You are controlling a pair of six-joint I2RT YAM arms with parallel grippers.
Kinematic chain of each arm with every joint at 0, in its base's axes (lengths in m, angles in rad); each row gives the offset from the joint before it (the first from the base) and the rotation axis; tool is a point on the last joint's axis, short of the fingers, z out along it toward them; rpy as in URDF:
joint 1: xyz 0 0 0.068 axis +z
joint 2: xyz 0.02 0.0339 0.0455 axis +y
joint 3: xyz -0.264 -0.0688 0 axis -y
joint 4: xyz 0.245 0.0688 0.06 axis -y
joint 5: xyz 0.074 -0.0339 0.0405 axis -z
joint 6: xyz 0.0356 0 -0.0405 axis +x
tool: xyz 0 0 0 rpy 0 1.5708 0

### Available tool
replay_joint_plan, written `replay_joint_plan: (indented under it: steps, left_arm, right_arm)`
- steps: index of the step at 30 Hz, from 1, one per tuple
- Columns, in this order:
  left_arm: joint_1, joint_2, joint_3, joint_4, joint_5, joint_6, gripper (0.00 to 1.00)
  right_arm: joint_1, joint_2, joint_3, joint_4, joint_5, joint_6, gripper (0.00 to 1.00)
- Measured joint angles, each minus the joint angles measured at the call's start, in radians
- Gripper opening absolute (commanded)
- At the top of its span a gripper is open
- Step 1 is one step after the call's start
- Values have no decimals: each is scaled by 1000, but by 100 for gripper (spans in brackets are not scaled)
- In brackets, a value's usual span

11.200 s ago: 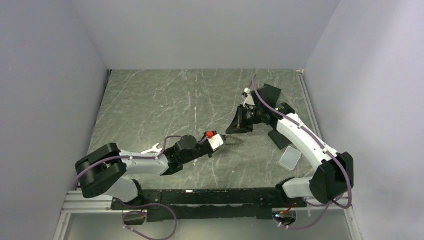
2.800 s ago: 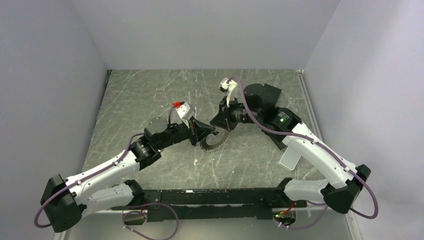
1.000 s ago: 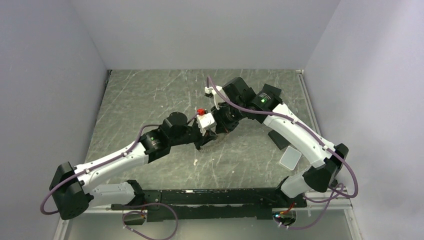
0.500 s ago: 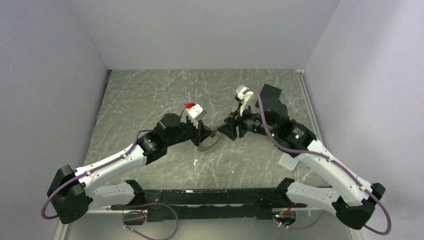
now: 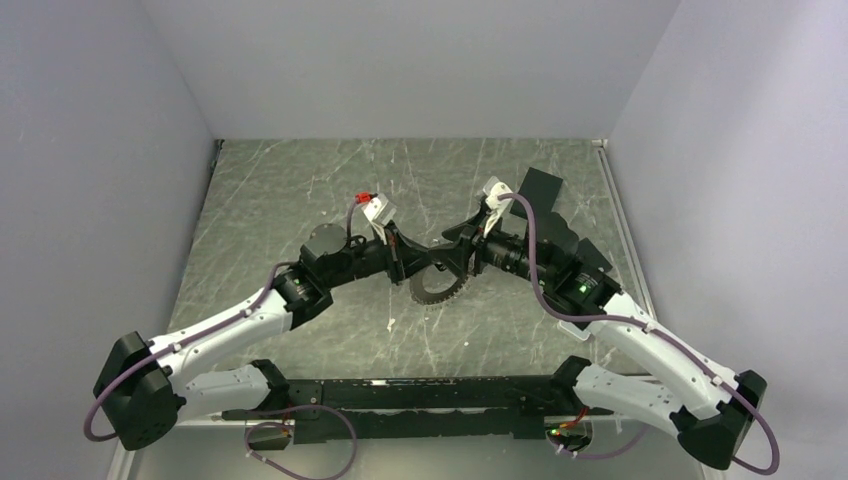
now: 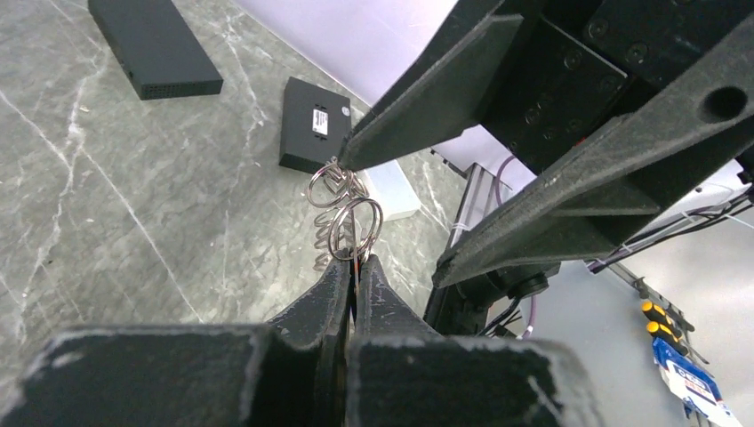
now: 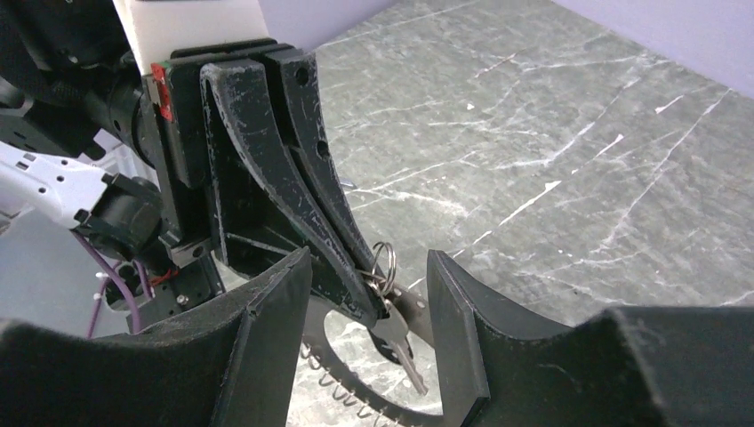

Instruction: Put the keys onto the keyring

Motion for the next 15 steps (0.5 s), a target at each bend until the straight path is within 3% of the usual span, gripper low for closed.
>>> replay_joint_plan:
  steps: [13, 14, 15]
  left_arm:
    - [10, 1, -24, 73, 30, -49, 0]
    - [11, 0, -27, 82, 31, -52, 0]
    - [13, 0, -32, 91, 32, -55, 0]
  right_arm:
    - [0, 30, 0, 15, 4, 8, 52]
    - [0, 30, 0, 13, 9, 9, 28]
    - [0, 29, 0, 11, 16, 12, 18]
